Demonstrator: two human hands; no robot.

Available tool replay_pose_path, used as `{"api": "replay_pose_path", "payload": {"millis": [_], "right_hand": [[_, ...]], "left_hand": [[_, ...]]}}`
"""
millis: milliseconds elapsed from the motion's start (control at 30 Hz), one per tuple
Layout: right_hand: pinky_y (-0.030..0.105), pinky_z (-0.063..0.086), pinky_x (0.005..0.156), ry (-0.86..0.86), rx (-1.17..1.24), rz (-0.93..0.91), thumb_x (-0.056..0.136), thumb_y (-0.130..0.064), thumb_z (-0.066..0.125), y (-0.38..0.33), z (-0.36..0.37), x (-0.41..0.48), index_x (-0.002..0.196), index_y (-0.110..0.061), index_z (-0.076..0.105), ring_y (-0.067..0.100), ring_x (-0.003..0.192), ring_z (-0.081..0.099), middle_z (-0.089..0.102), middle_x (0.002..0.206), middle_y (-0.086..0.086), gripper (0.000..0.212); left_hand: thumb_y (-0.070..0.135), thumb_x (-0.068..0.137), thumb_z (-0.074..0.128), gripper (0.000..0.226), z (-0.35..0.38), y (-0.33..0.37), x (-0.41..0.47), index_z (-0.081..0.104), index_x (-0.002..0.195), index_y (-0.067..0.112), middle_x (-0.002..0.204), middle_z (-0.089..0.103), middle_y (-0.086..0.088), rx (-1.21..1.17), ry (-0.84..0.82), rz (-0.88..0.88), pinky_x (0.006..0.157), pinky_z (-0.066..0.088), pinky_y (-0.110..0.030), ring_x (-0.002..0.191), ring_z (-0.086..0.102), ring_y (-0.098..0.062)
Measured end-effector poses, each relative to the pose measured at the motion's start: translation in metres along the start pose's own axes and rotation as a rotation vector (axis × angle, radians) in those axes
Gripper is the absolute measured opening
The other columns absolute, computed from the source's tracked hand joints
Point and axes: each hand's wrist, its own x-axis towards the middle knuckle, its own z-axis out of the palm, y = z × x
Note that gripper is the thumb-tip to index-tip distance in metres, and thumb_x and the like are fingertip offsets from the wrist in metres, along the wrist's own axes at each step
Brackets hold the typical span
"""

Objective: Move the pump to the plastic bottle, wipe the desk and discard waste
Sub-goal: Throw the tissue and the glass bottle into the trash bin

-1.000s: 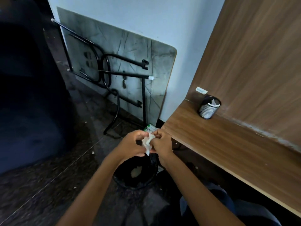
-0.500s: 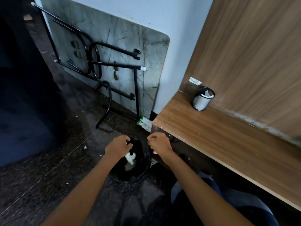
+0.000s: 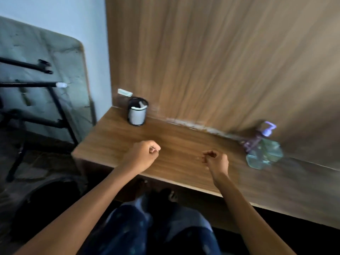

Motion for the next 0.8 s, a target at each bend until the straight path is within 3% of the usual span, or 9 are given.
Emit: {"api": "replay_pose_path", "payload": {"millis": [100,267,400,567,667,800], "right_hand": [[0.04,0.049,0.084,0.333,-0.098,-0.007,0.079,-0.002,0.055,0.014,-0.061,0.038,0.091,-0.008,0.072,0.037,0.094,0.063,0.069,0.098,0.021,0.021],[0.046,0.041,0.09,0.673,-0.197,0.066,0.078,-0.013,0.066,0.037,-0.138,0.094,0.118,-0.007,0.055,0.041,0.117,0.039,0.042,0.13,0.021,0.042],[0.048,0.036,0.099,0.592,-0.159,0.156,0.074,-0.028,0.075,0.056,-0.158,0.121,0.134,-0.009,0.036,0.042,0.124,0.034,0.03,0.141,0.021,0.074],[0.047,0.033,0.105,0.461,-0.026,0.099,0.071,-0.031,0.078,0.076,-0.158,0.139,0.144,-0.013,0.021,0.038,0.13,0.037,0.033,0.145,0.019,0.095],[0.048,0.036,0.103,0.476,0.001,0.105,0.069,-0.03,0.079,0.079,-0.158,0.144,0.14,-0.011,0.026,0.038,0.126,0.041,0.04,0.139,0.017,0.091],[0.046,0.044,0.098,0.458,0.035,-0.032,0.06,-0.029,0.083,0.072,-0.146,0.13,0.129,-0.016,0.041,0.03,0.118,0.051,0.053,0.128,0.01,0.082]], "left_hand": [[0.022,0.084,0.057,0.014,0.052,0.039,0.016,0.067,0.087,0.032,0.093,0.066,0.01,0.043,-0.083,0.072,0.078,0.05,-0.028,0.09,0.063,-0.009],[0.024,0.085,0.056,0.014,0.12,0.082,0.03,0.067,0.085,0.033,0.094,0.069,0.011,0.045,-0.199,0.126,0.076,0.054,-0.031,0.085,0.064,-0.006],[0.017,0.087,0.056,0.016,0.145,0.091,0.032,0.07,0.092,0.021,0.085,0.067,0.01,0.038,-0.233,0.136,0.064,0.045,-0.019,0.077,0.062,-0.005],[0.014,0.086,0.057,0.015,0.152,0.092,0.027,0.07,0.091,0.021,0.088,0.069,0.008,-0.002,-0.261,0.145,0.072,0.048,-0.02,0.078,0.063,-0.007],[0.012,0.086,0.055,0.017,0.147,0.092,0.025,0.069,0.09,0.021,0.092,0.071,0.005,-0.047,-0.255,0.144,0.081,0.052,-0.026,0.081,0.065,-0.008],[0.009,0.087,0.052,0.023,0.132,0.093,0.026,0.065,0.091,0.027,0.088,0.069,0.011,-0.082,-0.243,0.184,0.076,0.048,-0.022,0.08,0.064,-0.006]]}}
